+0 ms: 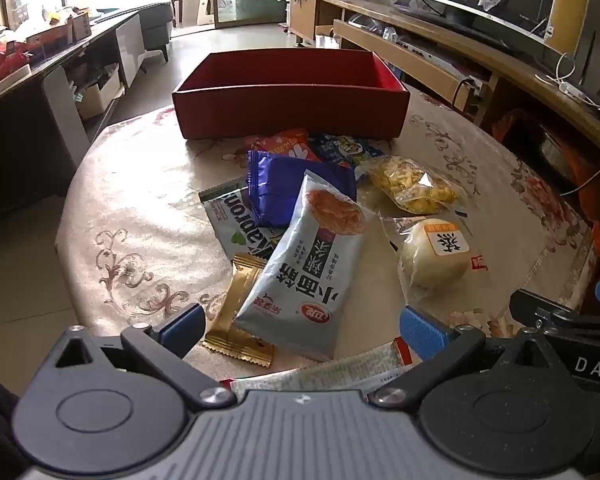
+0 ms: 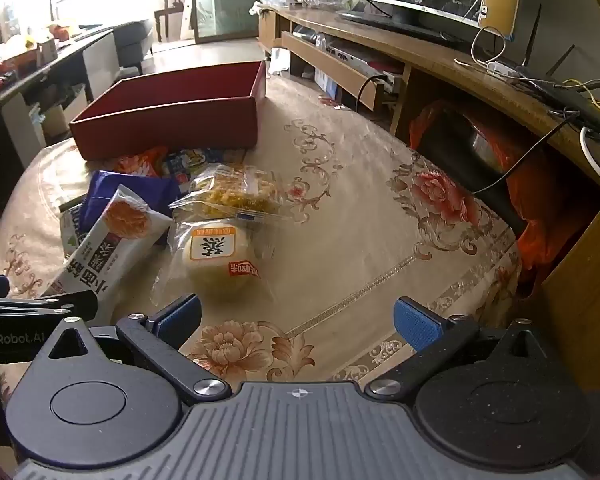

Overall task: Organize snacks
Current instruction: 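Reach the left tool to the white-red sauce packet and grasp it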

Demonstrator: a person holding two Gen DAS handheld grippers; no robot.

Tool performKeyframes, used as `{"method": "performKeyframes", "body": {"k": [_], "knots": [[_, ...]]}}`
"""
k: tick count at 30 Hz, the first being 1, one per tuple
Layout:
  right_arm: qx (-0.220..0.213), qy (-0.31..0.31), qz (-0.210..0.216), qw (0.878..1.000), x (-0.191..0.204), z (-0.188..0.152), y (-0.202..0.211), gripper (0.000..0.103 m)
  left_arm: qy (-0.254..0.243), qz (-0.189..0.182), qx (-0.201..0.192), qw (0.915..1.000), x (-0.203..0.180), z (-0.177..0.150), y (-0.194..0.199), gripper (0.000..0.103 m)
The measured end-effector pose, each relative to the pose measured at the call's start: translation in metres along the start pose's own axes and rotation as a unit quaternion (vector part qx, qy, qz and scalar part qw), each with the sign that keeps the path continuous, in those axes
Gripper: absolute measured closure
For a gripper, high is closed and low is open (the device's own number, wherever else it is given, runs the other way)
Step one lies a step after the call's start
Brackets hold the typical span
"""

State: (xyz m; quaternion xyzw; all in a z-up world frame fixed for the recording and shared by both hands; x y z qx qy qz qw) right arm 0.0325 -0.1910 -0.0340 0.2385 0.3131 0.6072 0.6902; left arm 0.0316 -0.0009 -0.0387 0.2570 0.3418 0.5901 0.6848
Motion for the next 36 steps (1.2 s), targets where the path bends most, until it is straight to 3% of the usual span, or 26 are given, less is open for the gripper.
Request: {"method": "performKeyframes", "body": {"k": [11, 21, 26, 36], "knots": [[0.005, 0.001, -0.001, 1.0, -0.002, -0.003, -0.004, 0.0, -0.022, -0.01, 0.019, 0.9995, -0.001, -0.011, -0.003, 0.0], [0.017, 0.018, 0.005, 1.0, 0.001, -0.007, -0.002, 0.0, -0.071, -0.025, 0.044, 0.9962, -0.007, -0.022, -0.003, 0.0], [0.023, 0.018, 0.013, 0.999, 0.002, -0.007, -0.003, 0.0, -0.097, -0.056, 0.076, 0.9907, -0.016, -0.029, -0.009, 0.0], [0.034, 0.016, 0.029, 0.999, 0.003, -0.008, -0.006, 0.0, -0.173, -0.076, 0.124, 0.9742, -0.026, -0.038, -0.026, 0.0]]}}
Point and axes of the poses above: each gripper's, at about its wrist camera, not at the fingertips, and y roughly against the way its jaws point, x to its left, z to its top, the point moved 5 cm from there along -y, roughly the way its jaws point, and after that the axes turned 9 degrees about -z, right-handed, at the moved point
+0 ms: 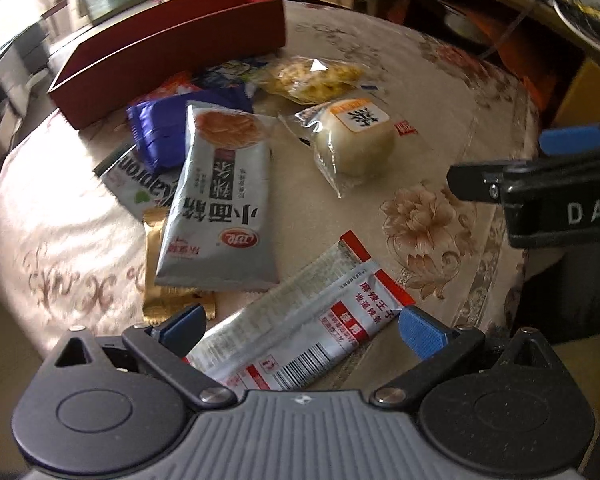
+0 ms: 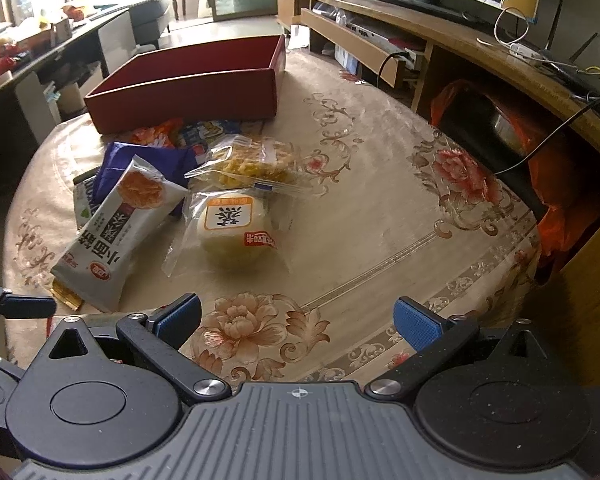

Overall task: Organize snacks
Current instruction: 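Reach the left tool to the white-red sauce packet and grasp it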

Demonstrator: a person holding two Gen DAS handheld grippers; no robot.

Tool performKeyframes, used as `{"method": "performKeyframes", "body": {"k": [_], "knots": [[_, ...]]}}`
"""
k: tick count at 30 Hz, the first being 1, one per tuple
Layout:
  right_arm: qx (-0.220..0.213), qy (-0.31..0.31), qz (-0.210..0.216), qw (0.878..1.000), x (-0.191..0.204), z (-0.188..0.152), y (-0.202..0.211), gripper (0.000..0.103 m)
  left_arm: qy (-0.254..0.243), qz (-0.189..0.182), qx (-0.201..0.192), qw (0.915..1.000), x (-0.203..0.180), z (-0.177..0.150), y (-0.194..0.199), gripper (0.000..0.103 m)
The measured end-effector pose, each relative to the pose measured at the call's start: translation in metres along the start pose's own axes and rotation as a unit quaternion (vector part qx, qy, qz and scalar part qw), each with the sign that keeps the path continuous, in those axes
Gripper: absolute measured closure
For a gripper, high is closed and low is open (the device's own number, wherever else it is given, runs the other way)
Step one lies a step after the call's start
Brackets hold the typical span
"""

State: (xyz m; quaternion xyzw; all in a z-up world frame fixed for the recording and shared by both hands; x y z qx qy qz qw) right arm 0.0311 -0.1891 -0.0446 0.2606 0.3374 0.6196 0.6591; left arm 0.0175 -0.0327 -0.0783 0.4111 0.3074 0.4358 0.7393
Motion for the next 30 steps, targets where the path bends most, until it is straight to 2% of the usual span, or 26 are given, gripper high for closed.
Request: {"method": "performKeyframes", "body": {"k": [11, 13, 19, 24, 26, 30], "knots": [[0.012, -0.005, 0.01, 1.0, 0.0, 0.0, -0.005, 0.0, -0.08, -0.033, 0.067, 0.994, -0.003, 0.004, -0.022, 0.002], [0.013, -0.004, 0.011, 1.0, 0.001, 0.0, -0.005, 0.0, -0.066, -0.042, 0.075, 0.9941, 0.004, 0.009, -0.025, 0.002], [0.018, -0.008, 0.018, 1.0, 0.0, 0.001, -0.007, 0.0, -0.044, -0.038, 0.073, 0.9956, 0.018, 0.015, -0.026, 0.006], [0.017, -0.011, 0.026, 0.999, 0.001, 0.003, -0.006, 0.0, -0.009, -0.03, 0.069, 0.9971, 0.015, -0.001, -0.015, 0.016], [0.015, -0.009, 0.031, 0.999, 0.003, 0.004, -0.005, 0.0, 0.005, -0.042, 0.069, 0.9967, 0.013, -0.009, -0.008, 0.022], [0.01, -0.008, 0.037, 0.999, 0.004, 0.005, -0.003, 0.0, 0.02, -0.062, 0.084, 0.9943, 0.003, -0.024, 0.003, 0.025]]}}
Point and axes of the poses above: each gripper's, at about its wrist camera, not at the fingertips, and y roughly against the way its jaws point, x to its left, z to its top, the point moved 5 cm from there along -y, roughly the way its jaws point, and after that the axes turned 9 degrees about -z, right-handed, at the moved point
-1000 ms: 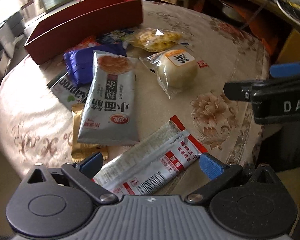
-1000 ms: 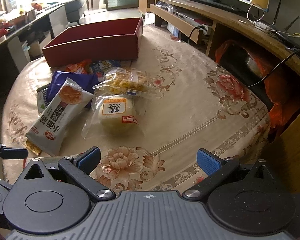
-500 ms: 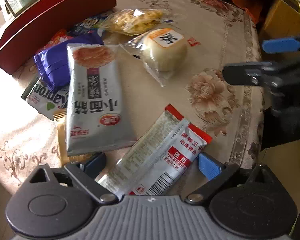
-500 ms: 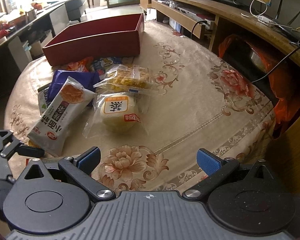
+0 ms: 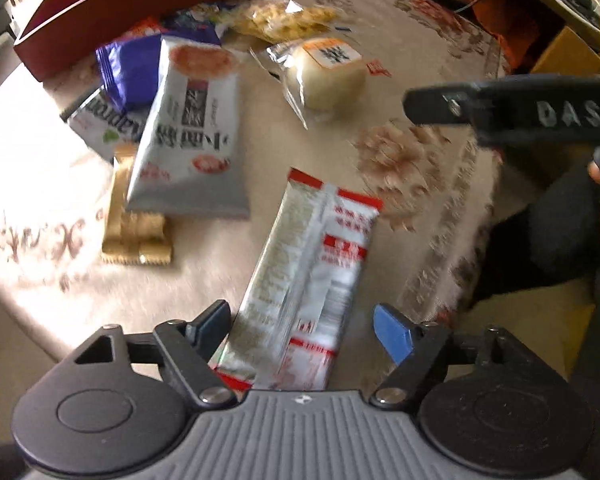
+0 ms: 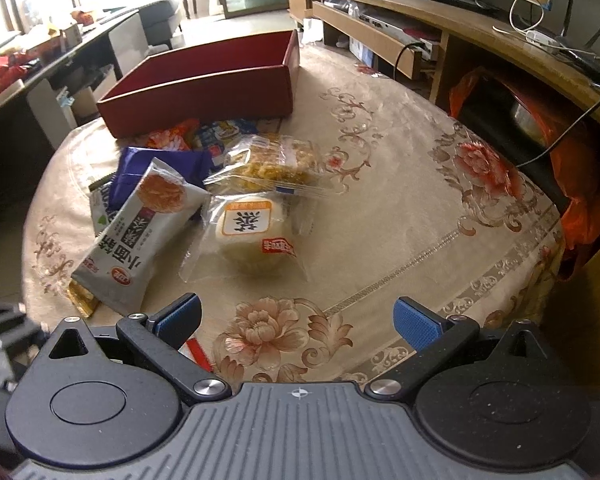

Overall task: Organize snacks
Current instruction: 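Reach the left tool to the white-red sauce packet and grasp it, then lift the sauce packet with the left tool while the right tool grasps the wrapped bun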

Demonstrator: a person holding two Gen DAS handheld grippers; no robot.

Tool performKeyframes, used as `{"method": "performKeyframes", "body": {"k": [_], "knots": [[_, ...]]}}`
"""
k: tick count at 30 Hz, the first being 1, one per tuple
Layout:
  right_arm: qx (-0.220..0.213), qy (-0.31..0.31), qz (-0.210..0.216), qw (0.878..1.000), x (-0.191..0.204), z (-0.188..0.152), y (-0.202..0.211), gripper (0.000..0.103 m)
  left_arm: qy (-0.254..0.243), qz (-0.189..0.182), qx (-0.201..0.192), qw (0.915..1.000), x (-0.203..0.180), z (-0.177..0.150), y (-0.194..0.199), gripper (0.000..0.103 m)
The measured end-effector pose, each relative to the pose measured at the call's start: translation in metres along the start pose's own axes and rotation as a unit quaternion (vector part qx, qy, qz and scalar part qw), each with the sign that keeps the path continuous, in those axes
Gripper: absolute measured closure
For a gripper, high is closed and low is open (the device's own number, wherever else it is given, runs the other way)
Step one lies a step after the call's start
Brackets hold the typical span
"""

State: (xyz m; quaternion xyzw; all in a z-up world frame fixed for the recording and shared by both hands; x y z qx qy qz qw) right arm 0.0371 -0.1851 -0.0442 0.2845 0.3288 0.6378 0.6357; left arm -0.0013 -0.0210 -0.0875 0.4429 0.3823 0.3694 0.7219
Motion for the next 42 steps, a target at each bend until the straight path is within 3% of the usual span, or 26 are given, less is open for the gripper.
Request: {"method": "performKeyframes", "body": {"k": [5, 10, 13, 17, 23, 29, 33, 42], "knots": [[-0.005, -0.007, 0.003, 1.0, -0.003, 0.002, 0.003, 0.0, 0.018, 0.022, -0.01, 0.9995, 0.001, 0.012, -0.003, 0.026], [-0.008, -0.012, 0.001, 1.0, -0.007, 0.002, 0.004, 0.0, -0.025, 0.055, -0.013, 0.9981, -0.013, 0.03, -0.018, 0.024], [-0.008, -0.02, 0.0, 1.0, -0.011, 0.003, 0.004, 0.0, -0.015, 0.048, -0.014, 0.9987, -0.014, 0.03, -0.018, 0.03], [-0.008, -0.022, 0.003, 1.0, -0.013, 0.003, 0.004, 0.0, 0.007, 0.043, -0.023, 0.9988, -0.006, 0.024, -0.006, 0.05], [-0.013, -0.012, 0.007, 1.0, -0.01, 0.004, 0.005, 0.002, 0.062, 0.031, -0.035, 0.9969, 0.009, 0.013, 0.004, 0.053], [-0.033, 0.043, -0.008, 0.999, 0.001, 0.009, 0.007, 0.003, 0.1, 0.03, -0.068, 0.9922, 0.021, 0.011, 0.016, 0.054], [-0.028, 0.077, 0.004, 0.997, 0.008, 0.016, 0.004, 0.003, 0.112, 0.022, -0.073, 0.9908, 0.024, 0.015, 0.015, 0.055], [-0.003, 0.065, 0.027, 0.998, 0.031, 0.055, -0.026, 0.003, 0.122, 0.019, -0.071, 0.9898, 0.028, 0.019, 0.007, 0.054]]}}
Point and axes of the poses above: each gripper's, at about its wrist camera, not at the fingertips, and y roughly against the way its jaws point, x to its left, z to its top, the point moved 5 cm from there along -y, roughly the way its jaws point, and after that the axes turned 9 degrees about -z, right-handed, at the moved point
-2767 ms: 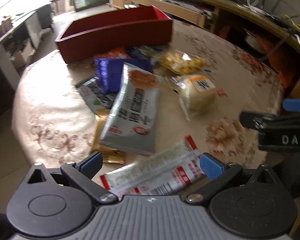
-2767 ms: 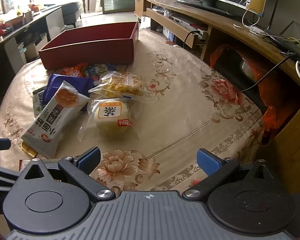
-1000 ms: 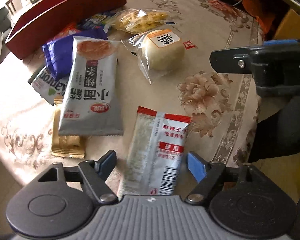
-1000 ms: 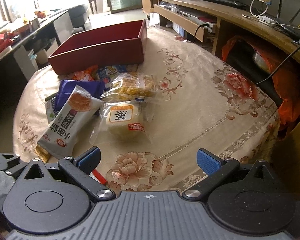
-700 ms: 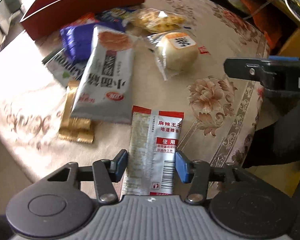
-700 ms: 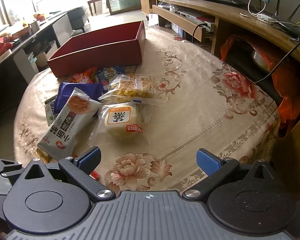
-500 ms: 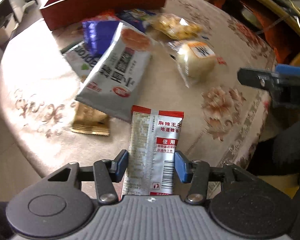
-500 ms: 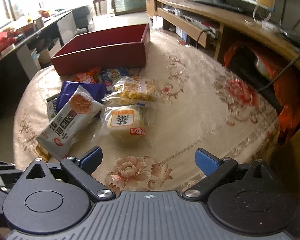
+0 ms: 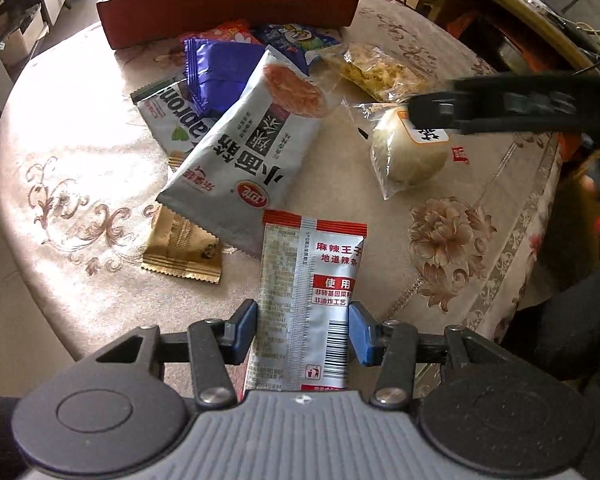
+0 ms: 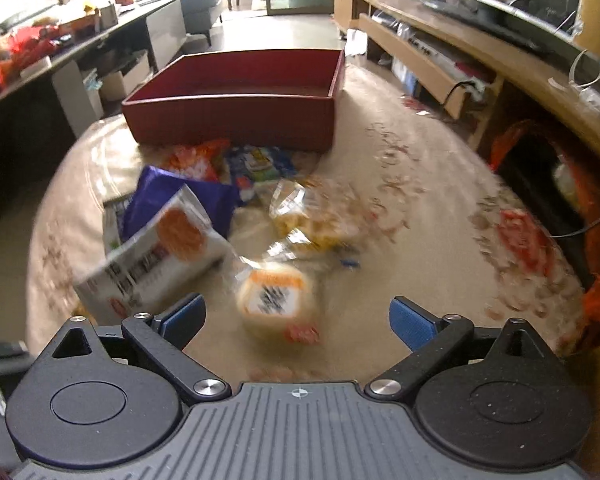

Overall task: Organize snacks
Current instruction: 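Lift the sauce packet with the left tool while the right tool grasps the wrapped bun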

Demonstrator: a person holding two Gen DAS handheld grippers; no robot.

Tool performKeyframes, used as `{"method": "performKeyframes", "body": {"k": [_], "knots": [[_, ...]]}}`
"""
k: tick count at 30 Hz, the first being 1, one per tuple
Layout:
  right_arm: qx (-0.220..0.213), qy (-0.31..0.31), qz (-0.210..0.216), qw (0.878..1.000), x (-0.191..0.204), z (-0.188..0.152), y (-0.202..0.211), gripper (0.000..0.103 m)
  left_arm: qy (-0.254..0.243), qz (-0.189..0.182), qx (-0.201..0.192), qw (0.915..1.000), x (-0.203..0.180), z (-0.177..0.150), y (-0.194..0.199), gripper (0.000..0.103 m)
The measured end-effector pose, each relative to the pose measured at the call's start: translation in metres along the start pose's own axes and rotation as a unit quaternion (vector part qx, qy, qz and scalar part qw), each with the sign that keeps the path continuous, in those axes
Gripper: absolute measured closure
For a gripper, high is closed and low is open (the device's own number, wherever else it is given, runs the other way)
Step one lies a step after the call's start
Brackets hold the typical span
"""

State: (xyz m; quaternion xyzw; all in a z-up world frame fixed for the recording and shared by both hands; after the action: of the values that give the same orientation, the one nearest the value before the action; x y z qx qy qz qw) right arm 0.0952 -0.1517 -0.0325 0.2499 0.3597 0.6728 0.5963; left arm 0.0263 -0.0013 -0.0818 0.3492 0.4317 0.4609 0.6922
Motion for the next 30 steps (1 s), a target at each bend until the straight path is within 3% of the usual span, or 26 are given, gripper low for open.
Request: {"method": "performKeyframes", "body": {"k": [4, 9, 11, 17, 21, 23, 25, 30], "knots": [[0.033, 0.005, 0.004, 0.999, 0.012, 0.003, -0.025, 0.003, 0.001, 0.003, -0.001, 1.0, -0.002, 0.002, -0.003, 0.052], [0.063, 0.023, -0.014, 0.998, 0.016, -0.004, -0.046, 0.003, -0.011, 0.007, 0.002, 0.9999, -0.006, 0.005, -0.008, 0.037], [0.078, 0.011, -0.002, 0.997, 0.014, -0.008, -0.052, 0.003, -0.016, 0.003, 0.004, 0.9999, -0.009, 0.005, -0.01, 0.028], [0.112, -0.007, 0.016, 0.994, 0.011, -0.018, -0.06, 0.002, -0.031, 0.014, 0.011, 0.9994, -0.018, 0.004, -0.016, 0.018], [0.121, 0.004, 0.019, 0.992, 0.01, -0.022, -0.062, 0.002, -0.04, 0.027, 0.013, 0.9988, -0.022, 0.001, -0.017, 0.021], [0.116, 0.013, 0.021, 0.993, 0.011, -0.023, -0.059, 0.006, -0.039, 0.043, 0.007, 0.9983, -0.021, 0.0, -0.015, 0.036], [0.107, 0.02, 0.034, 0.993, 0.012, -0.022, -0.052, 0.02, -0.026, 0.042, 0.003, 0.9988, -0.018, 0.0, -0.012, 0.043], [0.092, 0.028, 0.038, 0.995, 0.006, -0.025, -0.042, 0.028, 0.006, 0.039, -0.006, 0.9992, -0.01, -0.003, -0.004, 0.05]]}}
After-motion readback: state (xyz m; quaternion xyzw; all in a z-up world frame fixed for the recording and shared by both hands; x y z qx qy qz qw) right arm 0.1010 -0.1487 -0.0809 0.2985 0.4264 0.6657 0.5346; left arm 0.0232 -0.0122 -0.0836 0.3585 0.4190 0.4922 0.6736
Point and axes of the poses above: each gripper's, at about its wrist camera, not at the fingertips, and y roughly against the way its jaws point, x to its left, z to its top, the point moved 5 cm from there along -y, roughly the way its jaws point, and after that the axes turned 9 degrees about -z, right-handed, at the moved point
